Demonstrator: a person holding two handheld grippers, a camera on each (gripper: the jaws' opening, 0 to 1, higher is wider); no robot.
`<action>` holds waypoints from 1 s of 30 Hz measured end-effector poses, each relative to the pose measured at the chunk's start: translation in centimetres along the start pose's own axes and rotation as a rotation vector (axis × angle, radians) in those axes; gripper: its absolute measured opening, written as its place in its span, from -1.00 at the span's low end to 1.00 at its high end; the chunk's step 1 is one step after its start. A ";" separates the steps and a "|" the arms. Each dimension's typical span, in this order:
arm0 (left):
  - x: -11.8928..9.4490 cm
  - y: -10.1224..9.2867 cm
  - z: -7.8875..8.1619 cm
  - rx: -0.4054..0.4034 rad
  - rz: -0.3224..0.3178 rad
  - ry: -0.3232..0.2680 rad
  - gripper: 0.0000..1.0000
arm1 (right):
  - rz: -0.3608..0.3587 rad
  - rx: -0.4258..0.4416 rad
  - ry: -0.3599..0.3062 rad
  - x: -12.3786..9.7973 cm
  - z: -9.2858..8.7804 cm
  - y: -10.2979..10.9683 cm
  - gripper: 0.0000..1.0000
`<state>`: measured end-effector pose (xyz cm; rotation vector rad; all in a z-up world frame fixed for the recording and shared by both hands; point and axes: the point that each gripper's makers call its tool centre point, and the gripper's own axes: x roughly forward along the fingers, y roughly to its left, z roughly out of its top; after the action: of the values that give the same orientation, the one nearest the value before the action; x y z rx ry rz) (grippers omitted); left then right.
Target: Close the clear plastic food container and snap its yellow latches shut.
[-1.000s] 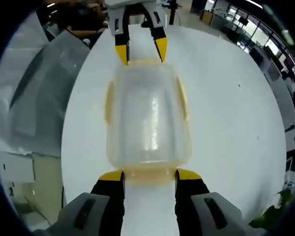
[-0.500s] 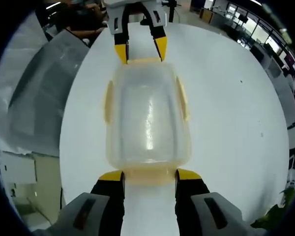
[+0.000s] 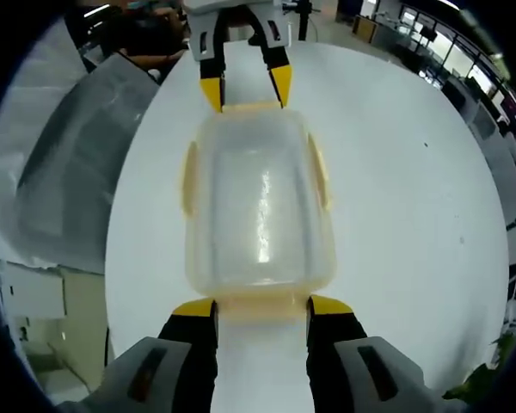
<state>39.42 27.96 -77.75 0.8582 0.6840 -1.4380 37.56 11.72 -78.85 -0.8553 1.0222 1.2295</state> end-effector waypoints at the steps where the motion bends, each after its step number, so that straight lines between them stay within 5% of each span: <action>1: 0.0 0.0 0.0 0.000 0.000 -0.001 -0.24 | 0.000 0.000 0.001 0.0 0.0 0.0 -0.22; 17: -0.3 -0.2 -0.3 -0.039 0.009 -0.017 -0.10 | -0.035 0.052 0.048 0.0 -2.0 0.2 -0.16; 24: -1.6 -0.2 0.2 -0.184 0.047 -0.066 -0.14 | -0.067 0.336 -0.090 -2.4 -1.3 0.0 -0.21; 27: -1.9 -0.5 0.8 -0.329 0.063 -0.123 -0.12 | -0.077 0.448 -0.145 -3.1 -1.1 0.1 -0.21; 30: -1.6 -0.7 0.3 -0.372 0.091 -0.100 -0.13 | -0.080 0.562 -0.201 -3.3 -0.5 0.3 -0.23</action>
<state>38.61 28.67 -76.30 0.5173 0.7945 -1.2133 37.11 10.23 -75.87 -0.3243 1.0820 0.8711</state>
